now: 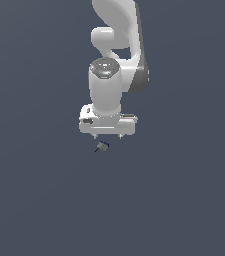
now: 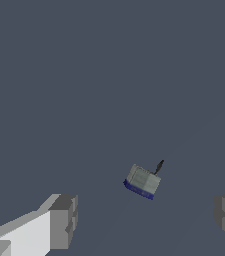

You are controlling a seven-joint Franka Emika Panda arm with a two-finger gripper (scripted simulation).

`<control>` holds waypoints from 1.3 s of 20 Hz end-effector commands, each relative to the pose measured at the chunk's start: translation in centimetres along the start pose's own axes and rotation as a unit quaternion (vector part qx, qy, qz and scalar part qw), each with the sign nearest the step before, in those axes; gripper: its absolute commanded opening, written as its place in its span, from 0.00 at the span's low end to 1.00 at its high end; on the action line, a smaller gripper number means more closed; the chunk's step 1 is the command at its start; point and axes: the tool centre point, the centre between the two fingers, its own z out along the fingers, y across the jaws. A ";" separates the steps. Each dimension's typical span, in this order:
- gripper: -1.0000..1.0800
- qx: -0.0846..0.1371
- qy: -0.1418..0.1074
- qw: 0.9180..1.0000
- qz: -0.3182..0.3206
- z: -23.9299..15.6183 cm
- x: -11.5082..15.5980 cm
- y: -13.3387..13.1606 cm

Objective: Pick up the object and move it to a goal position.

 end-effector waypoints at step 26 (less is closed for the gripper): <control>0.96 -0.005 0.009 0.997 0.075 3.2 -0.4 2.7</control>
